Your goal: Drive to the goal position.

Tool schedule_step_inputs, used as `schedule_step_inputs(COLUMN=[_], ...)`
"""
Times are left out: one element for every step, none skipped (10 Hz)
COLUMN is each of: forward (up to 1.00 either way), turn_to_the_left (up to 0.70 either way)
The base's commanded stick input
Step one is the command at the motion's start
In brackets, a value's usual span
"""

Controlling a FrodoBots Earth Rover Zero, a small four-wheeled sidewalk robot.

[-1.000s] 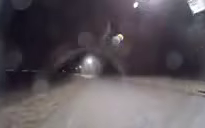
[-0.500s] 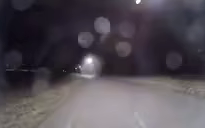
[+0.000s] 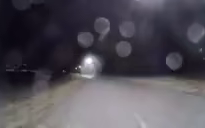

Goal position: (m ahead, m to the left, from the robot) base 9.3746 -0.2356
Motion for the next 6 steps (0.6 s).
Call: schedule_step_inputs(forward=[1.00,1.00,1.00,1.00,1.00,1.00], turn_to_the_left=[0.36,0.25,0.03,0.00,0.00,0.00])
